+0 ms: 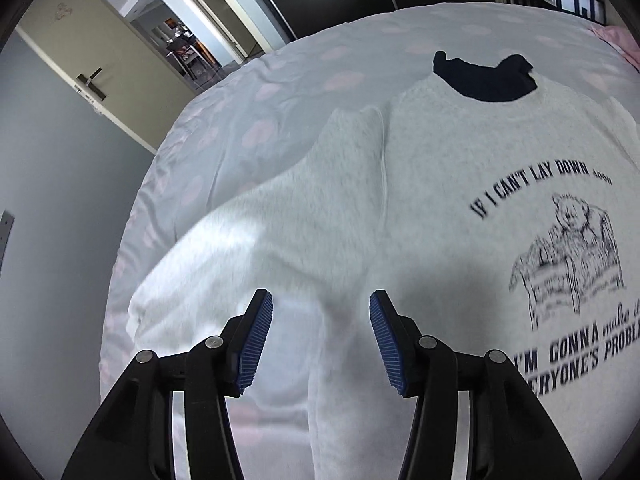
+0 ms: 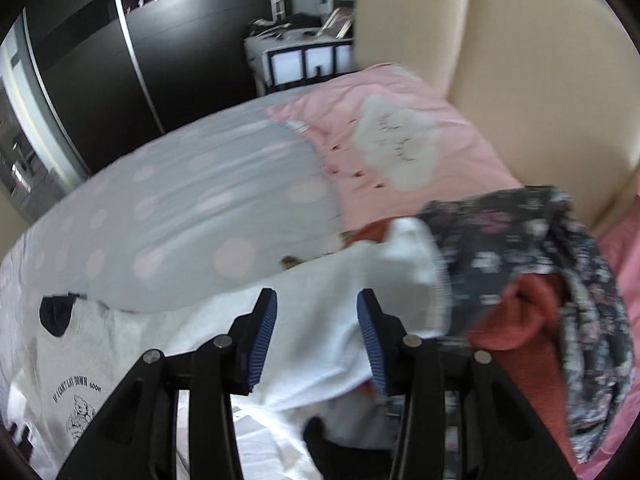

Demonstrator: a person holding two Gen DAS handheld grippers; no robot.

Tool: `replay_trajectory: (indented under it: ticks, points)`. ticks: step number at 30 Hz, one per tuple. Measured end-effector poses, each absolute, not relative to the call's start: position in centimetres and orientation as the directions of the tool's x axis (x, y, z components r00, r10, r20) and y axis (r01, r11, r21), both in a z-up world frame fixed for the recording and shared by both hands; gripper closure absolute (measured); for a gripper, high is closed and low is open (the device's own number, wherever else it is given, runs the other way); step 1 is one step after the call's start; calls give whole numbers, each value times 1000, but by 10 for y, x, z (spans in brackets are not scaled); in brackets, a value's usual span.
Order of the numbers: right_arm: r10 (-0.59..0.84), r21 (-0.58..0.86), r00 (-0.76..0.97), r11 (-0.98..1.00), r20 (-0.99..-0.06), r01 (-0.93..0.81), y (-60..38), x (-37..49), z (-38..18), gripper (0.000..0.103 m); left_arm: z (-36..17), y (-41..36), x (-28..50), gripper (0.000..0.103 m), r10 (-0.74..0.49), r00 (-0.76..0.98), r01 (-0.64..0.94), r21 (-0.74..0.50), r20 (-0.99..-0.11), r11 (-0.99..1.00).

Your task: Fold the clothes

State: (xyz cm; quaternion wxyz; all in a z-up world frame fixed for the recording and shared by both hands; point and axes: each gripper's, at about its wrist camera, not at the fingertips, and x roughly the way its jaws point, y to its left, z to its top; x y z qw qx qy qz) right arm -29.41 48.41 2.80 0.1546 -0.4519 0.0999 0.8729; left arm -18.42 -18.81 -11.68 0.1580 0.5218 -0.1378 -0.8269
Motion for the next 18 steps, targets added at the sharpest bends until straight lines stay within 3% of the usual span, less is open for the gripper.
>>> replay_trajectory:
  ticks: [3,12,15,18]
  points:
    - [197,41,-541,-917,-818,-396,510,-277,42,56,-126,-182,-159,48,-380,-387,127,360,-840,-924]
    - [206,37,-468,-888,-859,-459,536,-269,30,57,-141,-186,-122,48,-396,-312,158,364,-863,-918]
    - [187,67,-474,-880,-861,-470,539,-274,18,65,-137,-189,-117,48,-400,-311,175,362,-862,-916]
    - [210,61,-476,-868,-854,-492,540,-278,11,85,-134,-187,-113,48,-400,-308,181,360,-863,-915]
